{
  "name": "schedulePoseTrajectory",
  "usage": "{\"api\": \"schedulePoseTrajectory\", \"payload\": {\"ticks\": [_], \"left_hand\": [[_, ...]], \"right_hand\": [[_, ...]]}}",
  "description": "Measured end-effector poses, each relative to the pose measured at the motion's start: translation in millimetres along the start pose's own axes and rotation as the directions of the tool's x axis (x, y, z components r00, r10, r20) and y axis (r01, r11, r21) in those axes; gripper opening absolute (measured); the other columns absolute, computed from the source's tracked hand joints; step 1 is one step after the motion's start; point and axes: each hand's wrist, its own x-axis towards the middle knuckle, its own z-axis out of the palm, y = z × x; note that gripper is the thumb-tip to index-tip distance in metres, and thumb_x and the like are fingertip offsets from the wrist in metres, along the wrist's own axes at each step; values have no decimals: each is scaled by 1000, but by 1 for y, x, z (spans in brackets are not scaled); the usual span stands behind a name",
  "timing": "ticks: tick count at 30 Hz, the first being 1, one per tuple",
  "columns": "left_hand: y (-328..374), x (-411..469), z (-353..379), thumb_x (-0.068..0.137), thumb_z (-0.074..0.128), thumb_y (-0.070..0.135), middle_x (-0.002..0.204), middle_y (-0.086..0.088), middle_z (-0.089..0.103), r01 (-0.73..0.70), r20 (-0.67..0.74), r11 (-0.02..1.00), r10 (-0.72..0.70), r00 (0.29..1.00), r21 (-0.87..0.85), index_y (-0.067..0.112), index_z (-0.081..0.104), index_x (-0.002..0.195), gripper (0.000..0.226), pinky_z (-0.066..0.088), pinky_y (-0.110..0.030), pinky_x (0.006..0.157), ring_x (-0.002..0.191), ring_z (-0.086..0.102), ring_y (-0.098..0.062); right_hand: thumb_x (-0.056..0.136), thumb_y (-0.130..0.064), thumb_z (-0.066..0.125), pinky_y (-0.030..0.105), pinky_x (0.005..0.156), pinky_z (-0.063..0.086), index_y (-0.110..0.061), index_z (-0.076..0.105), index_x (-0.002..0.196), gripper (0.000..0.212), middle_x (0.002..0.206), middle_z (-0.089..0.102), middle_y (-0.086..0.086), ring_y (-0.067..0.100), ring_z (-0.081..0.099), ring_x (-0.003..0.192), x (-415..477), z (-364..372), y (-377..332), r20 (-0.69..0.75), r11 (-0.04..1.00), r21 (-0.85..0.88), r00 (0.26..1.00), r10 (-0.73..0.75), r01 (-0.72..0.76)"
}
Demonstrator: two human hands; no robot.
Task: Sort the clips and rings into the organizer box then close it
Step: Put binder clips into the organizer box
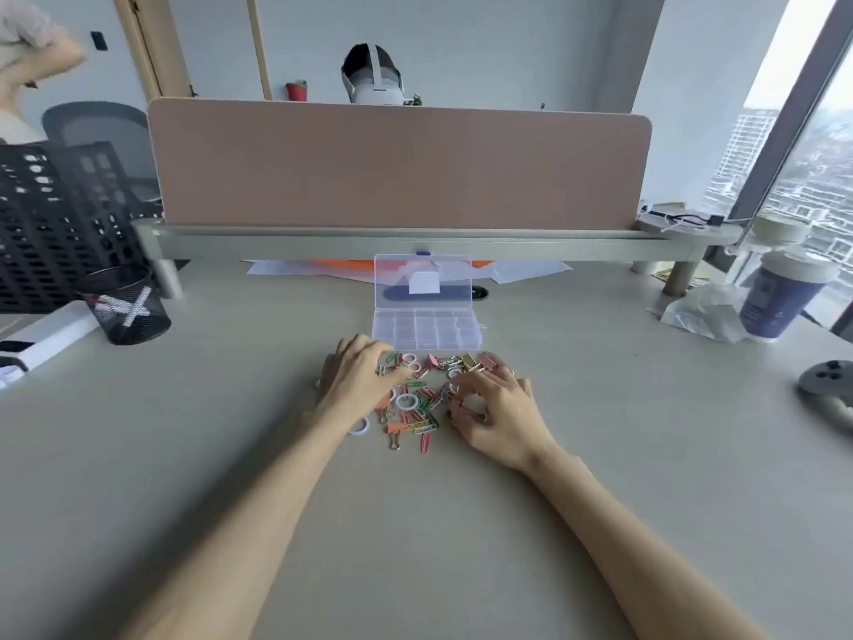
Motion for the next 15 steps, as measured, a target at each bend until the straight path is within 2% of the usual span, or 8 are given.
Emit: {"api": "schedulePoseTrajectory", "payload": {"ticks": [4,10,11,13,15], "left_hand": [[2,4,-2,72,71,58,110,1,60,-17,46,1000,18,999,-20,27,71,98,40,40,-33,92,112,47,-20],[5,6,8,74,73,47,108,1,63,12,48,993,-7,999,-115,29,71,88,23,41,-32,84,109,49,-22],[6,7,9,75,73,46,108,1,65,16,45,991,-10,999,-134,29,70,87,21,43,-33,83,107,51,-22],[8,8,11,75,71,45,106,5,67,17,38,985,-11,999,-170,31,67,84,17,45,-35,84,106,53,-21],[12,10,10,78,69,43,105,10,67,6,27,981,0,1000,-196,30,66,88,17,46,-37,87,106,53,-17]], "right_hand": [[81,-34,57,27,91,19,-33,59,106,25,111,63,-20,14,28,136,1,-1,-1,0,1000,5,1000,3,-3],[80,-34,60,24,99,16,-31,62,95,16,105,65,-17,12,32,130,4,2,-1,2,999,19,999,-36,36],[79,-33,60,25,101,18,-30,63,92,14,101,66,-16,11,37,125,5,1,-1,2,997,65,999,-35,35],[75,-30,56,31,98,36,-27,65,84,12,90,66,-14,10,53,101,8,-4,0,-42,977,210,999,-27,36],[78,-17,55,31,79,52,-25,67,85,16,89,67,-11,5,61,81,17,-13,4,-85,922,388,995,47,-10]]}}
